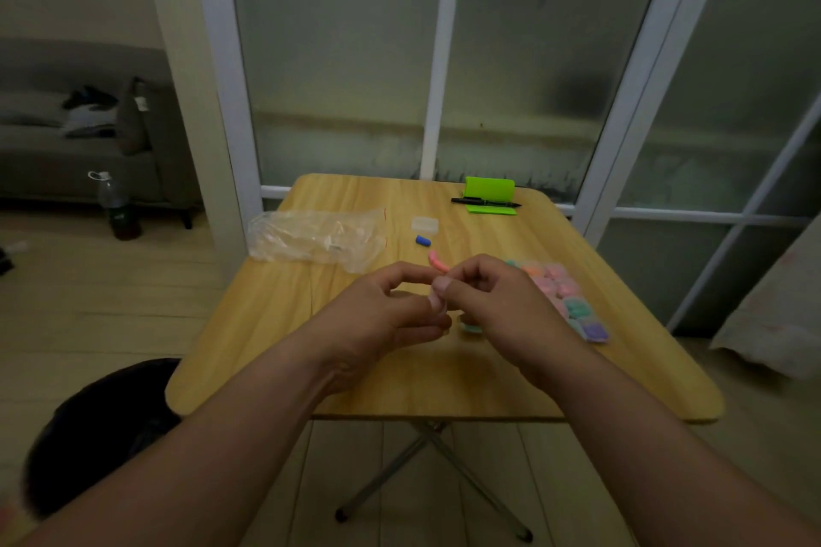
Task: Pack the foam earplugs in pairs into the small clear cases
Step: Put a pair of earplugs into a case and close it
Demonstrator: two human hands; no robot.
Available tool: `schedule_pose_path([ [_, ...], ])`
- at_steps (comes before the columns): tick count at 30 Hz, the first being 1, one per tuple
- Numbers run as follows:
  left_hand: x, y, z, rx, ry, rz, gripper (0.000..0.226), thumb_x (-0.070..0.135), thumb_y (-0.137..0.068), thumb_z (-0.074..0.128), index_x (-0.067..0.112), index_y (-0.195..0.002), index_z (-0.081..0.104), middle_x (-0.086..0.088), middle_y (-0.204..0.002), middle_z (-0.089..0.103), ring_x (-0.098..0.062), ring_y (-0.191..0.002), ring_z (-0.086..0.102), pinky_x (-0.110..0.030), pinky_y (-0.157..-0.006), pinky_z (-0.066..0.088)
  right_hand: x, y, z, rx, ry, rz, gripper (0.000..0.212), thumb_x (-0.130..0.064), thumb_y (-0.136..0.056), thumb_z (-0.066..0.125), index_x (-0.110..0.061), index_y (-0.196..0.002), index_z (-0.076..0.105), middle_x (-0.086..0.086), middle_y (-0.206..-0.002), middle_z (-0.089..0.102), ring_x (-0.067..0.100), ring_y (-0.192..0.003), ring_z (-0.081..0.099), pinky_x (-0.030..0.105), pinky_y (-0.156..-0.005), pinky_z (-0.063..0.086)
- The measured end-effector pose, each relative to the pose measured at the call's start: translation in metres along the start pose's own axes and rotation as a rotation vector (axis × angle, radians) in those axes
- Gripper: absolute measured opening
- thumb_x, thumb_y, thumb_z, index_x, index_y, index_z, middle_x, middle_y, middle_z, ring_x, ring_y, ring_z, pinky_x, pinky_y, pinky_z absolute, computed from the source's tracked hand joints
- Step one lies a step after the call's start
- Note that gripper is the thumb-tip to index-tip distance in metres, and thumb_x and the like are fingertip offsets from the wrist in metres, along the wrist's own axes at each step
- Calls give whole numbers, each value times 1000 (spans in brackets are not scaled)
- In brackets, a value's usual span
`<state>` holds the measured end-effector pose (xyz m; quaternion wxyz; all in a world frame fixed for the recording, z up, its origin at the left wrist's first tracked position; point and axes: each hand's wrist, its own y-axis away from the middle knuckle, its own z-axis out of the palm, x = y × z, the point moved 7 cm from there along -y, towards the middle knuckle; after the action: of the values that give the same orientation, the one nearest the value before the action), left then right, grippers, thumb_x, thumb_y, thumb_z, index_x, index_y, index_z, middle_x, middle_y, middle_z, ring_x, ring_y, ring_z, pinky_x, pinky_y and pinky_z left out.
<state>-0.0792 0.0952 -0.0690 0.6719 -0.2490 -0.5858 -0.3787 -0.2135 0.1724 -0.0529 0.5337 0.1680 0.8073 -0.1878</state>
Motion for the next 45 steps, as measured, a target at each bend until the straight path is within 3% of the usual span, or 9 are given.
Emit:
schedule_pose_path([
  [4,1,0,1,-1,-12,8,27,5,-96,71,14,-121,72,-22,-110,77,-30,-105,76,-36,-90,63,-1,1,0,2,-20,4,17,-35,-98,72,-19,-103,71,0,-94,79,21,-93,74,43,-84,57],
  [10,0,-2,-3,35,-18,7,24,3,-96,70,11,-118,73,-27,-110,75,-33,-102,77,-34,-84,64,-1,0,4,-6,-14,13,14,-29,-98,73,-16,-103,71,-2,-91,80,7,-84,74,28,-77,51],
  [15,-4,-3,-8,71,-31,1,22,2,-96,69,7,-117,73,-30,-110,74,-33,-100,77,-34,-81,65,0,-2,9,7,33,-9,11,-28,-97,74,-18,-101,70,1,-90,79,15,-86,75,43,-86,61],
  [21,-9,-4,-10,82,-45,-12,21,1,-95,69,6,-116,71,-29,-107,75,-31,-93,77,-35,-80,65,4,-3,12,-29,61,-7,10,-28,-97,73,-20,-101,68,0,-89,80,19,-90,76,55,-93,60],
  [26,-11,-9,-16,121,61,-56,28,-3,-98,56,7,-121,68,-22,-94,78,-33,-93,78,-40,-83,66,9,-8,2,56,18,50,8,-19,-97,68,-21,-105,71,3,-97,78,24,-93,75,40,-80,64],
  [29,-7,-9,-15,124,131,-46,29,-2,-100,52,4,-125,66,-30,-108,73,-36,-98,78,-41,-84,65,10,-8,-3,83,8,49,9,-20,-102,64,-22,-107,71,1,-100,76,20,-91,75,36,-76,65],
  [38,-19,-8,-12,136,192,-119,31,-9,-99,50,4,-126,57,-28,-108,71,-35,-96,78,-40,-87,65,0,-7,-4,159,419,-184,13,-29,-103,62,-25,-102,74,-11,-86,72,5,-79,68,33,-72,57],
  [42,-25,-5,2,-15,248,-197,38,-14,-97,53,1,-132,53,-29,-115,73,-31,-97,77,-35,-79,66,-1,-13,-7,119,439,-200,16,-28,-104,62,-26,-104,78,-15,-87,72,-1,-81,65,19,-65,47],
  [45,-30,0,17,-129,192,-182,38,-14,-97,46,1,-129,58,-23,-115,71,-19,-80,66,-27,-72,59,-6,-18,3,67,461,-250,17,-29,-105,62,-25,-103,78,-12,-89,71,1,-82,63,19,-66,41],
])
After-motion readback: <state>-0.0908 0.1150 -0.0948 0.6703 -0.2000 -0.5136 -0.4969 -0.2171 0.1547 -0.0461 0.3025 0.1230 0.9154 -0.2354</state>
